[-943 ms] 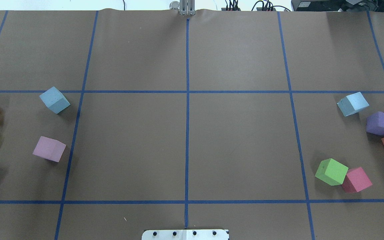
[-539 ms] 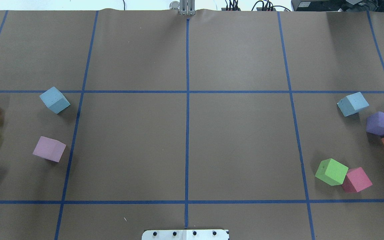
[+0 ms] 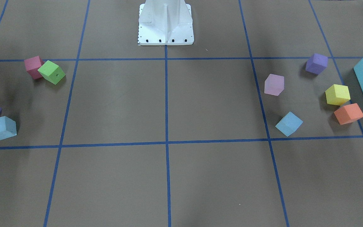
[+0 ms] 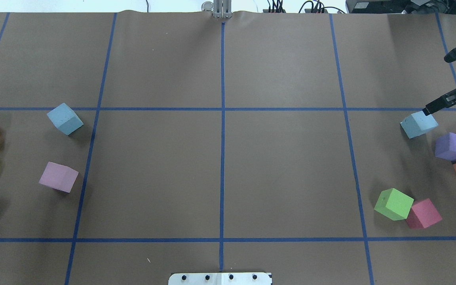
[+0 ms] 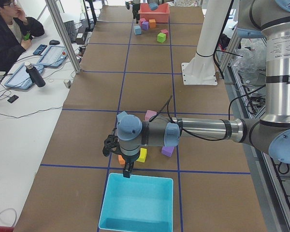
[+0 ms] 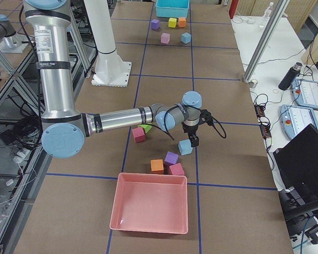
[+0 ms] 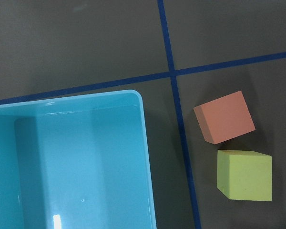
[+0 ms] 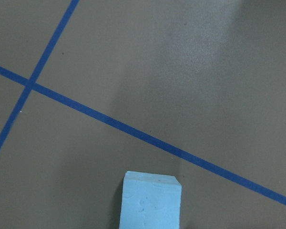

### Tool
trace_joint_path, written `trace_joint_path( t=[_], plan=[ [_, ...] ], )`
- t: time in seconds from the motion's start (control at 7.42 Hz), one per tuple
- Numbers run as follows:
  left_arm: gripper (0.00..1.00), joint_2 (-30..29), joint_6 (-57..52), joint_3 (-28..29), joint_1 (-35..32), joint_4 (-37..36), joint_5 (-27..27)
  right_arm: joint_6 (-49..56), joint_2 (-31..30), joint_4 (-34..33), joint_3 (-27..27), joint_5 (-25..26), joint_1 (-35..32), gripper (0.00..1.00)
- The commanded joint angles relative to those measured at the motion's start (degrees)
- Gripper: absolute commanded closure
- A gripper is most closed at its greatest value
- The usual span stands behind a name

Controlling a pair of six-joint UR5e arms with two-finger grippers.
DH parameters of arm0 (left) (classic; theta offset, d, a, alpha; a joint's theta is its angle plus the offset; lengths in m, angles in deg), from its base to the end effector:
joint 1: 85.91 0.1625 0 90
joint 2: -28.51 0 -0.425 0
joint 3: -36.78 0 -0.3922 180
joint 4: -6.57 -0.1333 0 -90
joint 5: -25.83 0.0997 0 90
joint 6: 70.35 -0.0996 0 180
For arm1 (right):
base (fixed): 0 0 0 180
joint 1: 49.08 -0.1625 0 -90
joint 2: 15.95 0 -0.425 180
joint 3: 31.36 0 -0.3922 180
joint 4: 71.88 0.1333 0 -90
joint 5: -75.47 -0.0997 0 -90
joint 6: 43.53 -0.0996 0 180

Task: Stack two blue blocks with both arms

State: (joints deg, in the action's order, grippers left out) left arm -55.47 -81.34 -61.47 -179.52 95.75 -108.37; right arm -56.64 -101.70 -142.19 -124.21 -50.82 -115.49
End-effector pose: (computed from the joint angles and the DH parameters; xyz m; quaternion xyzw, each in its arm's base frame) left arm -0.0920 -0.4438 0.6388 0.0591 0.3717 0.0642 0.9242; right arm -0.1503 -0.5300 0.5646 0.1136 -0.3569 -0.1563 0.9140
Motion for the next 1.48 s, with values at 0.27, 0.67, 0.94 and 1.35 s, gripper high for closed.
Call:
trace_joint_path(
  t=[0.27, 0.67, 0.94, 1.35],
  plan=[
    [0.02, 0.22, 0.00, 0.00, 0.00, 0.04, 0.00, -10.52, 1.19, 8.52, 5.57, 0.51, 1.99, 0.00],
    [0.02, 0.22, -0.08, 0.00, 0.00, 0.04, -0.09, -10.01, 1.11, 8.61, 6.53, 1.47, 4.27, 0.00],
    [0.02, 0.13, 0.00, 0.00, 0.09, 0.04, -0.09, -9.66, 1.11, 10.18, 8.72, 1.74, 5.06, 0.00],
    [0.02, 0.22, 0.00, 0.00, 0.09, 0.04, -0.09, -9.22, 1.29, 10.37, 9.44, 3.24, 6.30, 0.33]
  ],
)
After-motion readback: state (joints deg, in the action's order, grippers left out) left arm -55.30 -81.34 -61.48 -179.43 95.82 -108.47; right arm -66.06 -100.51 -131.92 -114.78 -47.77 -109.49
